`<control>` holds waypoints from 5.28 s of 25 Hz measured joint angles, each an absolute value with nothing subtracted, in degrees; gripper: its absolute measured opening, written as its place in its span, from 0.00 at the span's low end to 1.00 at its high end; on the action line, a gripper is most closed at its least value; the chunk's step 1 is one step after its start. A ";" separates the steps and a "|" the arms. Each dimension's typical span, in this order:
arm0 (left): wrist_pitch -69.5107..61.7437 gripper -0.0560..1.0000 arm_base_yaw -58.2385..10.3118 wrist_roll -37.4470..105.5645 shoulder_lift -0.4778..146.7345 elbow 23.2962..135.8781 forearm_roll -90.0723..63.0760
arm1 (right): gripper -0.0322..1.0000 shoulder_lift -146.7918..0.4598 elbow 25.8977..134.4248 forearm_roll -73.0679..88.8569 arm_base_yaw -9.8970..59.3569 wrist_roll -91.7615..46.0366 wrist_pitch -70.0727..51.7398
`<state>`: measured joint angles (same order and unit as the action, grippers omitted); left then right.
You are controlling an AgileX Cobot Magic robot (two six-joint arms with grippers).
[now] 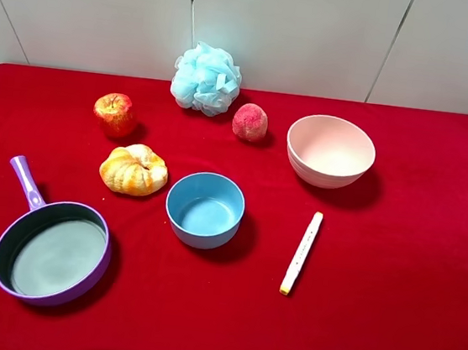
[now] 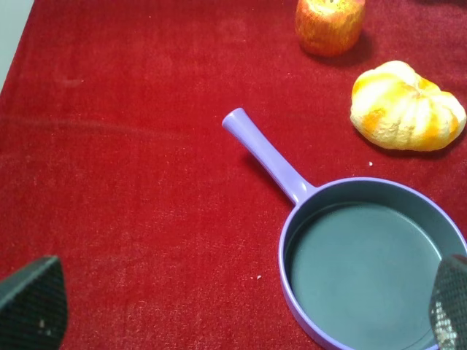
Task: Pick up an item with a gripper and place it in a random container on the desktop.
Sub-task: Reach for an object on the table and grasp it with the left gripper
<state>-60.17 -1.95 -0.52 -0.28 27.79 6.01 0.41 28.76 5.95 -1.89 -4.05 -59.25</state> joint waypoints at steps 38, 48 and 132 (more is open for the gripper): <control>-59.80 1.00 -1.95 -0.57 10.87 32.87 6.06 | 0.70 0.41 28.76 5.95 -1.89 -4.05 -59.25; -56.85 0.99 -1.95 2.62 33.84 41.64 5.95 | 0.70 0.41 28.76 5.95 -1.89 -4.05 -59.25; -40.54 0.99 -9.88 10.08 129.48 94.08 0.68 | 0.70 0.41 28.76 6.17 -1.89 -4.05 -59.25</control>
<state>-40.54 -9.88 10.08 129.48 94.08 0.68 0.41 28.76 6.17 -1.89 -4.05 -59.25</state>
